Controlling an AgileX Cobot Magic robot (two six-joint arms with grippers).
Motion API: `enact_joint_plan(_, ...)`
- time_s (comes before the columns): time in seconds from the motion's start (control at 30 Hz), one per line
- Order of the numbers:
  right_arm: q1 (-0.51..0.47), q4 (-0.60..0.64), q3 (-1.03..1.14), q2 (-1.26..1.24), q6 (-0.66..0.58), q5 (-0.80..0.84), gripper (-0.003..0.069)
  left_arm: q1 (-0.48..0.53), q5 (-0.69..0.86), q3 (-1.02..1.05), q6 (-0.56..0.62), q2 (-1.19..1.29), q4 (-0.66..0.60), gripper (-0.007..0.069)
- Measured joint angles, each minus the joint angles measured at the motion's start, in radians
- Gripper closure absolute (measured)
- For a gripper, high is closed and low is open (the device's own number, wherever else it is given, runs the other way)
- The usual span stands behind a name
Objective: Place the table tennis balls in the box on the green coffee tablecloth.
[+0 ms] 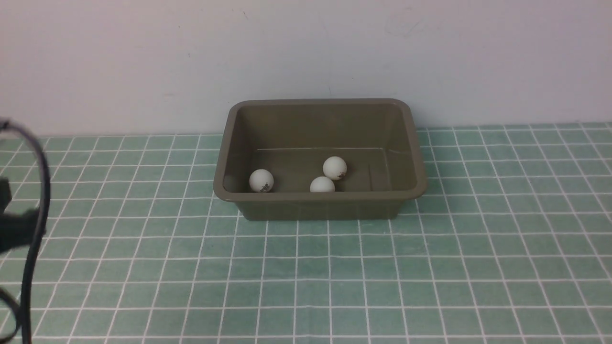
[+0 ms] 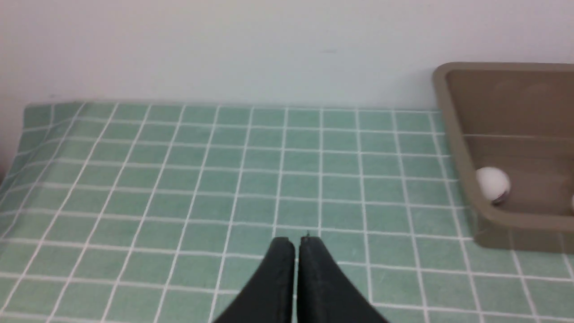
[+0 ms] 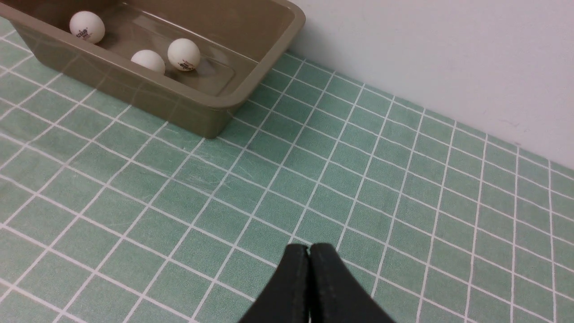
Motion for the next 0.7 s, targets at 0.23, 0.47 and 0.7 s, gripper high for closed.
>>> enact_joint_plan(0.23, 0.000, 0.000, 0.000, 0.000, 0.000, 0.000, 0.0675, 0.021, -0.011, 0.246, -0.028, -0.329, 0.081, 0.0629)
enact_joint_plan(0.47, 0.000, 0.000, 0.000, 0.000, 0.001, 0.000, 0.0675, 0.021, -0.003, 0.382, -0.028, -0.575, 0.091, 0.0629)
enact_joint_plan(0.7, 0.000, 0.000, 0.000, 0.000, 0.019, 0.000, 0.0675, 0.095, 0.002, 0.481, -0.073, -0.623, 0.090, 0.0629)
